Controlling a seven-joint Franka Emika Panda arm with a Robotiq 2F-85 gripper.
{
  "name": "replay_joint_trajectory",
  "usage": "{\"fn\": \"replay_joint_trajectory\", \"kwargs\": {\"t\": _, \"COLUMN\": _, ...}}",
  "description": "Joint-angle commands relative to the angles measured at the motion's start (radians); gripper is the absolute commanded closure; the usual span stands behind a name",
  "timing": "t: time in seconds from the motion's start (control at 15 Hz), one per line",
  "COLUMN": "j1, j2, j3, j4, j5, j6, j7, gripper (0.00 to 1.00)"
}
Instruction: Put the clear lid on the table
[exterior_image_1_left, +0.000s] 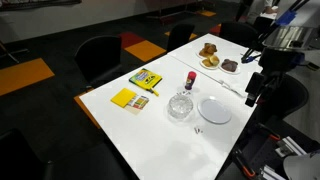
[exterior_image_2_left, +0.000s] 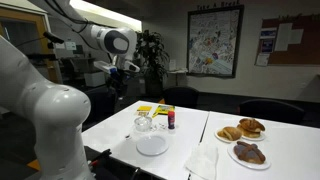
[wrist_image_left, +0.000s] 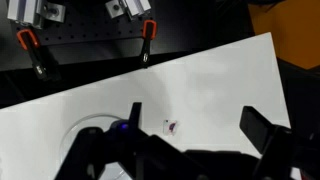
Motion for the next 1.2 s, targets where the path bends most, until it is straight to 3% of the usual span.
{"fn": "replay_joint_trajectory", "kwargs": {"t": 0.0, "j1": -0.015, "j2": -0.001, "j3": 0.014, "j4": 0.002, "j5": 0.007, "j6": -0.006, "j7": -0.007, "gripper": 0.00}}
{"fn": "replay_joint_trajectory", "kwargs": {"t": 0.53, "j1": -0.020, "j2": 0.018, "j3": 0.010, "j4": 0.009, "j5": 0.001, "j6": 0.006, "j7": -0.015, "gripper": 0.00}}
{"fn": "replay_joint_trajectory", "kwargs": {"t": 0.93, "j1": -0.097, "j2": 0.314, "j3": -0.011, "j4": 0.109, "j5": -0.162, "j6": 0.270, "j7": -0.050, "gripper": 0.00}}
{"fn": "replay_joint_trajectory", "kwargs": {"t": 1.13, "j1": -0.102, "j2": 0.476, "j3": -0.046, "j4": 0.218, "j5": -0.178, "j6": 0.327, "j7": -0.113, "gripper": 0.00}}
